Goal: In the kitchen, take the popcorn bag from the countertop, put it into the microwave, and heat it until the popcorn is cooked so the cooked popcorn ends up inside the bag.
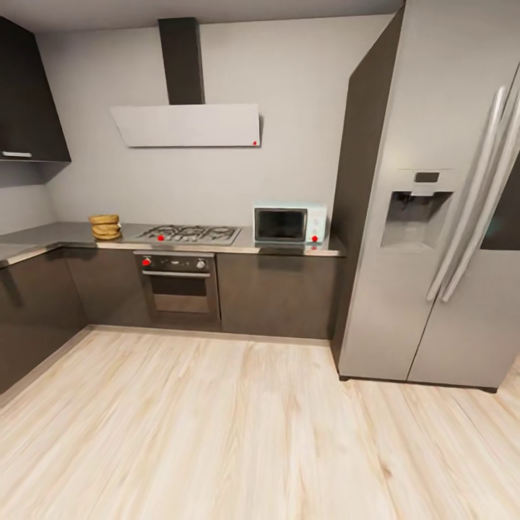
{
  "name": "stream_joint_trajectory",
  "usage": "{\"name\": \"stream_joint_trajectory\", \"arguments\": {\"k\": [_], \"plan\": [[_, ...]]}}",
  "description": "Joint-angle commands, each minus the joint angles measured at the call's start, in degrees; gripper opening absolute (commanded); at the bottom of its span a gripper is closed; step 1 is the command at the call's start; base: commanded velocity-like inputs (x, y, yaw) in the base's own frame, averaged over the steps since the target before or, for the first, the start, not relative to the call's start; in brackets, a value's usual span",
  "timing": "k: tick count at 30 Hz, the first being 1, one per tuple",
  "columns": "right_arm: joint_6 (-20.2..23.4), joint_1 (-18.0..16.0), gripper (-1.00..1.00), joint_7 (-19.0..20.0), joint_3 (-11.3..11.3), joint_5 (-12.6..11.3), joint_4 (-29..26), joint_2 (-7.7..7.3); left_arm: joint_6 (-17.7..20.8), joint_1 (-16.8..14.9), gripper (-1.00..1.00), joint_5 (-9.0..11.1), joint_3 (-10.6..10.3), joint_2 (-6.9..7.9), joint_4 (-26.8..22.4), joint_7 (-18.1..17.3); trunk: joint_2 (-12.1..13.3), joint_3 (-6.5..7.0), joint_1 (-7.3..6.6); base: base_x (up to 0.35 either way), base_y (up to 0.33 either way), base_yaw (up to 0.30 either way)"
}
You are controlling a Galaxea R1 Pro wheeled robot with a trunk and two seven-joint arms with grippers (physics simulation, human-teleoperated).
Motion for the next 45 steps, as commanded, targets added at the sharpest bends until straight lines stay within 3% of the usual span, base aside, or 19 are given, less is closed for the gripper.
{"name": "stream_joint_trajectory", "arguments": {"k": [1,45], "plan": [[-0.2,0.0,1.0,0.0,0.0,0.0,0.0,0.0,-0.1,0.0,1.0,0.3,0.0,-0.01,0.0,0.0,0.0,-0.04,0.03,0.324,0.0,0.0],[-0.5,0.0,1.0,0.0,0.0,-0.1,0.0,-0.09,-0.1,0.0,1.0,0.3,0.0,-0.01,0.0,0.0,0.0,-0.04,0.03,0.324,0.08,-0.038]]}}
